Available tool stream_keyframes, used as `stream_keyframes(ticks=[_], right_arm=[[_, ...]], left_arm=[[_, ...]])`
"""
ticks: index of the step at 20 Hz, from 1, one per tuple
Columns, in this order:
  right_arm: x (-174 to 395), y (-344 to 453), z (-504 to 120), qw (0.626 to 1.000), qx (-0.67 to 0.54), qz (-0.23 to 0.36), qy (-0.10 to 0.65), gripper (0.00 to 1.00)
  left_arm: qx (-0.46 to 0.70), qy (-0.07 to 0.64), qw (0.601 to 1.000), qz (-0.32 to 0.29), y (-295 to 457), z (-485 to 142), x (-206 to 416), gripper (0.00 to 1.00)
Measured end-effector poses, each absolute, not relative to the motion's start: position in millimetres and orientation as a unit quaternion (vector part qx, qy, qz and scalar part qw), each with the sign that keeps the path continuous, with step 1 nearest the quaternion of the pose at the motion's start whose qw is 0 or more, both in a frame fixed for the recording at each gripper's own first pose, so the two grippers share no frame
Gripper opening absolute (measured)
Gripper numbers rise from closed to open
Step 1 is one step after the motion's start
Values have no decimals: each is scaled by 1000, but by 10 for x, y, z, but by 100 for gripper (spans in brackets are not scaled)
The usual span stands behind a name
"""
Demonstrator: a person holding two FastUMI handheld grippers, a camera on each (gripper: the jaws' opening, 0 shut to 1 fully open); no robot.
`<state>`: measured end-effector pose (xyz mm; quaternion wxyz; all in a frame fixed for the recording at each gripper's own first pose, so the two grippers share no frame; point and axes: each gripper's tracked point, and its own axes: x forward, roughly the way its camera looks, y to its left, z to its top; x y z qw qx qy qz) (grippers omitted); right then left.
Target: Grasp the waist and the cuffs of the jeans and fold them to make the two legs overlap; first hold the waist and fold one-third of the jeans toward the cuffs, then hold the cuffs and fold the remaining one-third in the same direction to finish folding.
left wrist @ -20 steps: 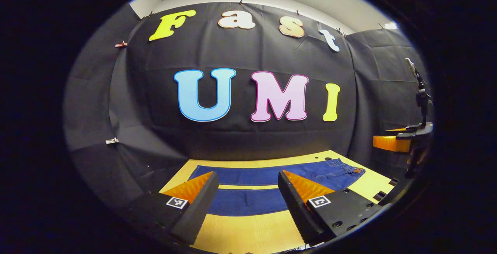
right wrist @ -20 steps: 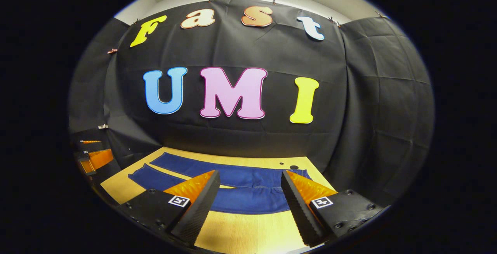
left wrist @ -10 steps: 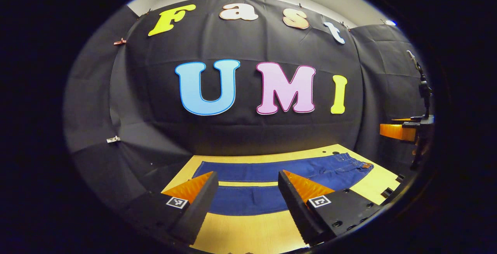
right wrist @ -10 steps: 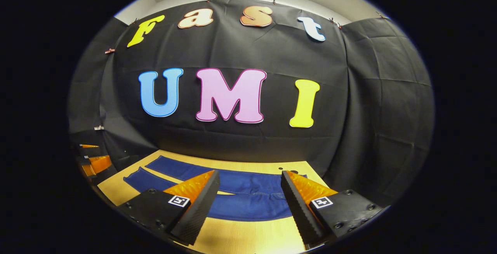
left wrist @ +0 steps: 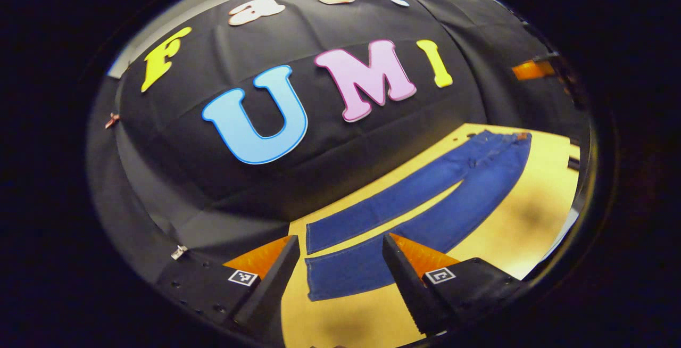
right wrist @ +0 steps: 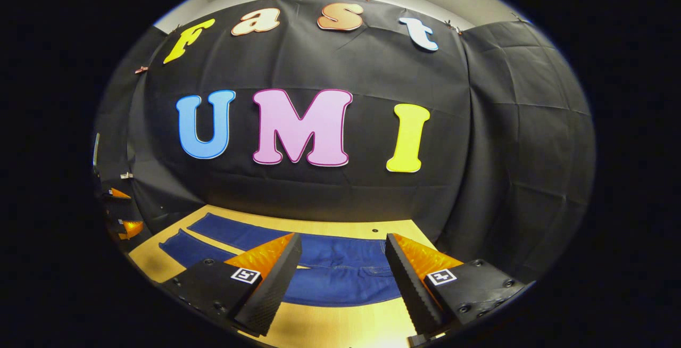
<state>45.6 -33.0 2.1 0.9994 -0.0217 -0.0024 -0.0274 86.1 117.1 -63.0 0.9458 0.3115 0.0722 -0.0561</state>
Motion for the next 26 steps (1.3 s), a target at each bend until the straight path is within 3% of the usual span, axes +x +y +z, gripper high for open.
stream_keyframes(ticks=[8,14,20,26], right_arm=[[852,-714,-287,996,-72,-47,25,97],[1063,-1014,-717,991,-97,-68,64,97],[1171,-1410,-1055,987,-96,-90,94,97],[1319,-1691,-1384,980,-136,-97,112,96]], left_arm=[[503,236,821,-133,2090,-2082,1413,98],[589,285,738,-165,2624,-2558,1885,98],[634,299,680,-214,2777,-2873,2207,99],[643,293,669,-231,2726,-2931,2459,84]])
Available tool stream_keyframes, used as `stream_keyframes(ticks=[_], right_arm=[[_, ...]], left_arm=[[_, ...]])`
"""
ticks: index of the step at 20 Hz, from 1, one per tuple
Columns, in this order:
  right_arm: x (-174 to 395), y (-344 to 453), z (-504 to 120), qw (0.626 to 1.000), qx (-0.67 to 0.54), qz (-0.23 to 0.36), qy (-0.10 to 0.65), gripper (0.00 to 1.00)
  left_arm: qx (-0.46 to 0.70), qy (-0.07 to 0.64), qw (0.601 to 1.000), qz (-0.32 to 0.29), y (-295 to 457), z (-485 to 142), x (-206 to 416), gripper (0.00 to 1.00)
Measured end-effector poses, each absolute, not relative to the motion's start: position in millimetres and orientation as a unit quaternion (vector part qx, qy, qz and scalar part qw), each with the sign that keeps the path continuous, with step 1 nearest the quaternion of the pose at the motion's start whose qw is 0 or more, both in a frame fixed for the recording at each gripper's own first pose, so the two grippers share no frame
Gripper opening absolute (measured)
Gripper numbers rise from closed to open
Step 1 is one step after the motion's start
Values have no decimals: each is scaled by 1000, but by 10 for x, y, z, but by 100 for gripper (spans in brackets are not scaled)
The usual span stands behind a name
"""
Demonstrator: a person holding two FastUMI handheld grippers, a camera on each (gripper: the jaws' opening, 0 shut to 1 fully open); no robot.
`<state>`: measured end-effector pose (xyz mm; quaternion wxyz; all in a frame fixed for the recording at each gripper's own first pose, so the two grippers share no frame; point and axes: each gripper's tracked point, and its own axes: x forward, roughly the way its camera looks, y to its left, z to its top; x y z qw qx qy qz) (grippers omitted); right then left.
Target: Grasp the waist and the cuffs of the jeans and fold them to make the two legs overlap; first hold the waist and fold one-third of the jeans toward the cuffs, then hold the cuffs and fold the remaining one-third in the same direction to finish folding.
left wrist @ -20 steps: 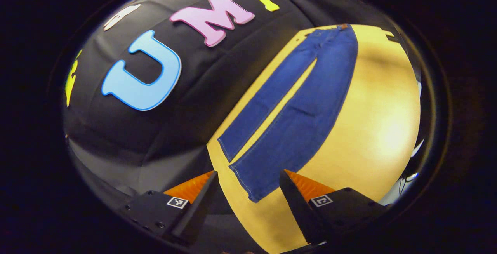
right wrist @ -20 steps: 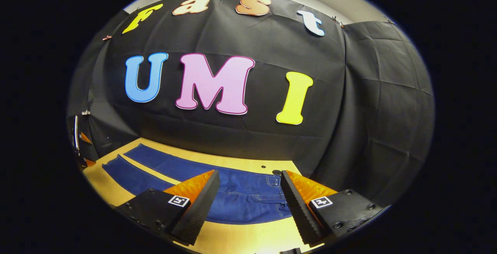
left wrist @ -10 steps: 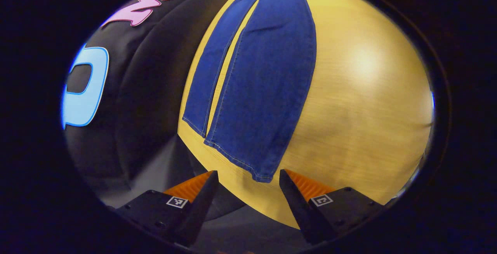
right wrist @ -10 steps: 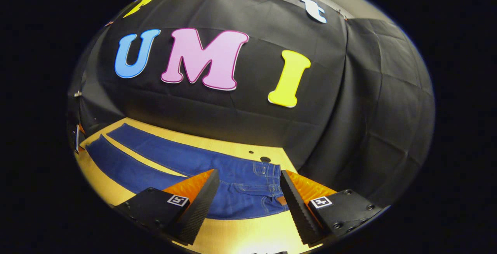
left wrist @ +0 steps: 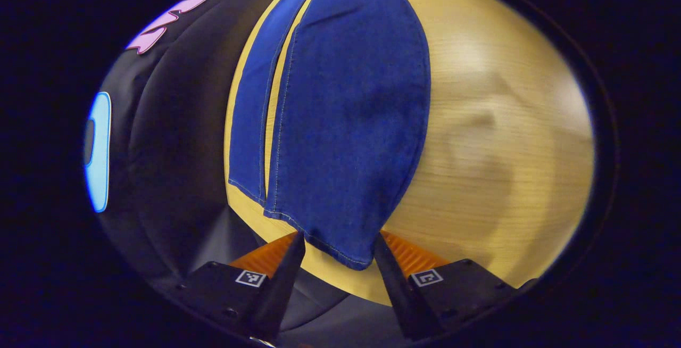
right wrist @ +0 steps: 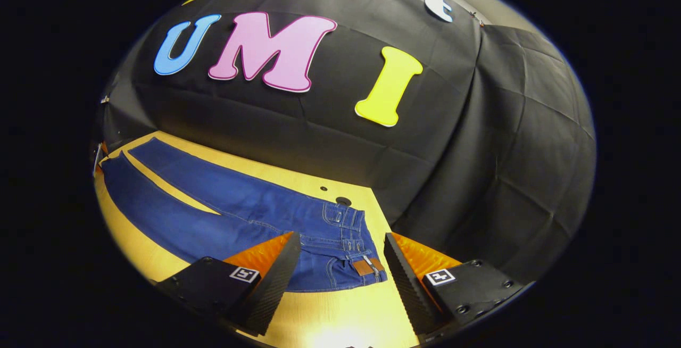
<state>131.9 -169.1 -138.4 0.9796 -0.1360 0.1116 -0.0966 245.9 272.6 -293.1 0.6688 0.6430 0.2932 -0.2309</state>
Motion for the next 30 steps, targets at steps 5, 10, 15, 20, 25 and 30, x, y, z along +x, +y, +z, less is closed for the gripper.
stream_keyframes(ticks=[5,10,15,20,25,30], right_arm=[[1510,-2093,-1510,970,-185,-110,114,96],[1676,-2635,-1427,948,-275,-125,106,97],[1760,-2790,-1553,860,-494,-20,127,96],[1659,-2797,-2227,763,-605,120,191,96],[1602,-2825,-2858,658,-681,228,226,96],[1887,-2820,-3016,626,-715,228,212,96]], left_arm=[[633,308,674,-225,2729,-3007,2527,49],[631,310,673,-229,2695,-3046,2564,11],[619,308,686,-226,2650,-3040,2567,6],[626,311,679,-223,2637,-3045,2568,6],[627,312,679,-221,2644,-3063,2568,6],[628,313,680,-212,2633,-3069,2578,6]])
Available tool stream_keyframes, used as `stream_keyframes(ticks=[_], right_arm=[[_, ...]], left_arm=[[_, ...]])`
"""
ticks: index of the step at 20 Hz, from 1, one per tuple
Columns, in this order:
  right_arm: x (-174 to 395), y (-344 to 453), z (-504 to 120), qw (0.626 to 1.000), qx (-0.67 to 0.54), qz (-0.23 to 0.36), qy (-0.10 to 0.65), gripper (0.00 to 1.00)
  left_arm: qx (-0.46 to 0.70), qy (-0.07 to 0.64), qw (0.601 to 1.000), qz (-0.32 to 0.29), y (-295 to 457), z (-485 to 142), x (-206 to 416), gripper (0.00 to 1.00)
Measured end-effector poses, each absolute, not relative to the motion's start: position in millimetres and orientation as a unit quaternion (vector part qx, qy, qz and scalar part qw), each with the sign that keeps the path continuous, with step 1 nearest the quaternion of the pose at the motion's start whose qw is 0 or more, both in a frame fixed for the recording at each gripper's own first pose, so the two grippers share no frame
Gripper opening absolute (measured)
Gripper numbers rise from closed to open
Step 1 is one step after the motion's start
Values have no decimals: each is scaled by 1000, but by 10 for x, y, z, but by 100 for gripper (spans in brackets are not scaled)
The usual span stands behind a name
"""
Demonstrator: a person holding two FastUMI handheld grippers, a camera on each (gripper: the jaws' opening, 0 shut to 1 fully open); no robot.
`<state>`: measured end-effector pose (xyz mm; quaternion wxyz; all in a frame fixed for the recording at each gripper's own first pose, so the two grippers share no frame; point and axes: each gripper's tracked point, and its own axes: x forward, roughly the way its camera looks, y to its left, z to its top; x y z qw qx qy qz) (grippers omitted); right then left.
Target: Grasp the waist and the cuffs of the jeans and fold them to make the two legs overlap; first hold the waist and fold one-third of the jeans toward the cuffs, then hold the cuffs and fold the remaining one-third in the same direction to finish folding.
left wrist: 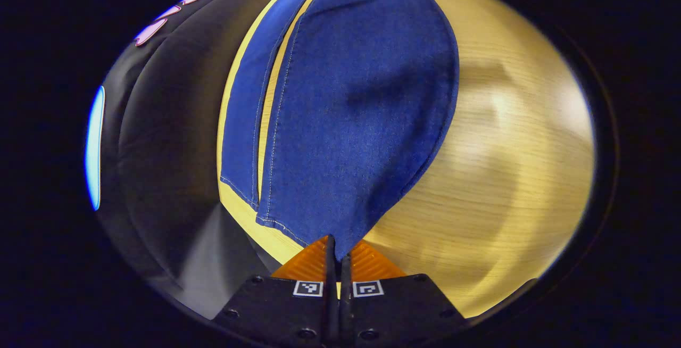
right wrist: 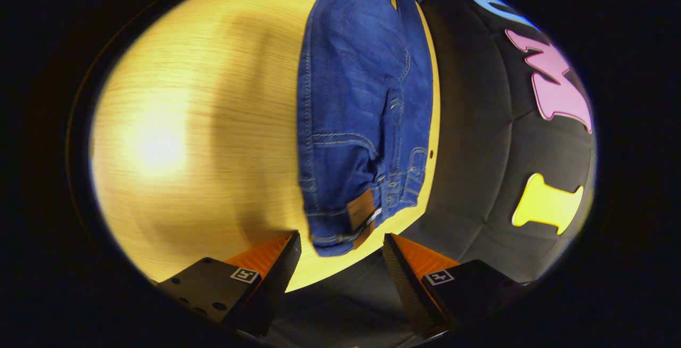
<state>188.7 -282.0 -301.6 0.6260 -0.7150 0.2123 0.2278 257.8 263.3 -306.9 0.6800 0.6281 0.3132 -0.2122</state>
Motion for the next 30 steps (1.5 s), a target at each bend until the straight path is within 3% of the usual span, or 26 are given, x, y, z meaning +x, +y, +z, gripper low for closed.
stream_keyframes(ticks=[7,10,11,12,13,15,20,25,30], right_arm=[[2221,-2569,-3137,590,-755,232,165,89],[2367,-2575,-3246,605,-744,221,177,48],[2331,-2562,-3254,618,-733,218,182,26],[2302,-2607,-3254,639,-713,214,195,21],[2296,-2586,-3269,655,-693,220,205,22],[2289,-2577,-3272,669,-672,233,216,12],[2183,-2601,-3246,633,-695,270,209,12],[2269,-2507,-2797,624,-703,275,203,12],[2801,-2429,-2001,683,-665,231,193,12]], left_arm=[[630,316,679,-205,2631,-3059,2585,6],[631,317,679,-200,2630,-3055,2584,6],[632,318,678,-199,2631,-3053,2583,6],[633,318,678,-198,2625,-3056,2586,6],[633,318,678,-196,2627,-3052,2582,6],[630,319,682,-189,2622,-3044,2577,6],[591,357,694,-204,2620,-3062,2526,6],[482,400,750,-215,2545,-2875,2588,6],[290,440,829,-185,2539,-2464,2983,6]])
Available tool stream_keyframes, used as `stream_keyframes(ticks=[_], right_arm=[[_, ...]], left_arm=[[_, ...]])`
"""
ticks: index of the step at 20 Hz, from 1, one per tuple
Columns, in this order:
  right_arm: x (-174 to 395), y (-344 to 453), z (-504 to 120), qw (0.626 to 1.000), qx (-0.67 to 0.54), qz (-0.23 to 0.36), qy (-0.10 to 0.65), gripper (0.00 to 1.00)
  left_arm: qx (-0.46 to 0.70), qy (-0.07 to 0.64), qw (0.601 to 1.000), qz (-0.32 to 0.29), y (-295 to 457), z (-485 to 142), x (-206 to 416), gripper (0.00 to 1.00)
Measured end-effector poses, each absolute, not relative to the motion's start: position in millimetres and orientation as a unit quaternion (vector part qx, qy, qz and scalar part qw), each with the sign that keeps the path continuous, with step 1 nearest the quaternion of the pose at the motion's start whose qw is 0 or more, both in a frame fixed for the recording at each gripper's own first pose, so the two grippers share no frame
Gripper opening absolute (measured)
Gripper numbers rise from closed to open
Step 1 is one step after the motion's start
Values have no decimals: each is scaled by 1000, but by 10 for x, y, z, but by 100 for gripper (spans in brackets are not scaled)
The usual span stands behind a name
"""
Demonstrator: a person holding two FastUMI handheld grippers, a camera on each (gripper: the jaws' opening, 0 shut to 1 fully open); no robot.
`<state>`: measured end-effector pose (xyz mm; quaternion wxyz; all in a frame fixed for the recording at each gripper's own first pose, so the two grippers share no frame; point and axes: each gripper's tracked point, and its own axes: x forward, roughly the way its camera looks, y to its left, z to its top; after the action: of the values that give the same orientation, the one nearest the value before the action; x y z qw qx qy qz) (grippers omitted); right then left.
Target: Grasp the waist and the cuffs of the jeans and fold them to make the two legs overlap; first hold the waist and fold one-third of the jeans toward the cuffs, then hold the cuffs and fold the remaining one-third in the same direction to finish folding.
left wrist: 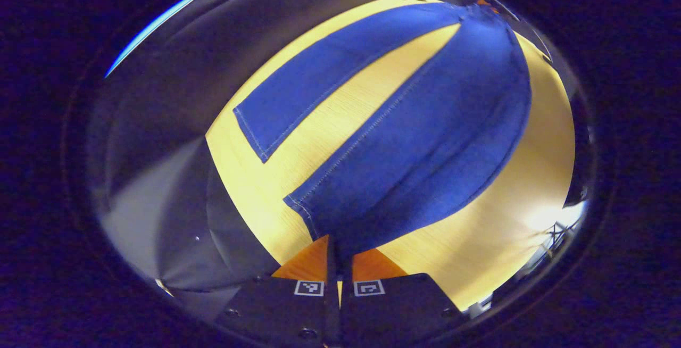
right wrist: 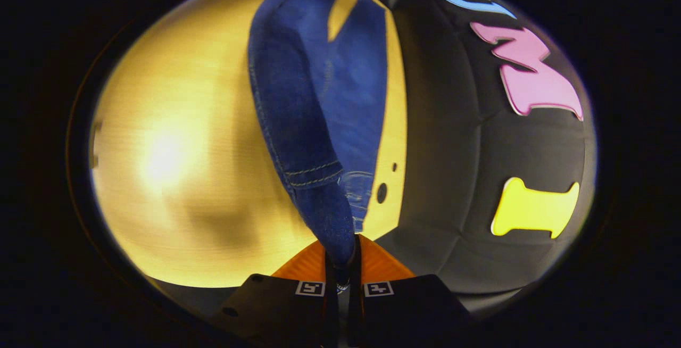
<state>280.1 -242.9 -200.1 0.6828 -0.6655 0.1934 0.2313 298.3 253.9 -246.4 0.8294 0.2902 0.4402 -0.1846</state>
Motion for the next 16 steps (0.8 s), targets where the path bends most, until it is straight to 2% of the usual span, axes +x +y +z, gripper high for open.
stream_keyframes(ticks=[5,9,13,14,15,16], right_arm=[[3854,-2364,-1701,766,-577,176,222,12],[4570,-2564,-1927,831,-445,114,313,12],[4880,-2599,-2347,876,-261,36,404,11],[4970,-2624,-2371,881,-232,13,412,13],[4985,-2570,-2364,886,-201,3,417,18],[4975,-2559,-2345,887,-188,-8,422,25]], left_arm=[[119,475,868,-82,2528,-1913,3563,6],[-15,472,880,-52,2458,-1372,3830,6],[-36,465,884,-19,2502,-1127,3953,13],[-27,466,884,-15,2513,-1068,3944,11],[-22,470,882,-15,2495,-1021,3940,25],[-24,477,878,-17,2455,-987,3892,29]])
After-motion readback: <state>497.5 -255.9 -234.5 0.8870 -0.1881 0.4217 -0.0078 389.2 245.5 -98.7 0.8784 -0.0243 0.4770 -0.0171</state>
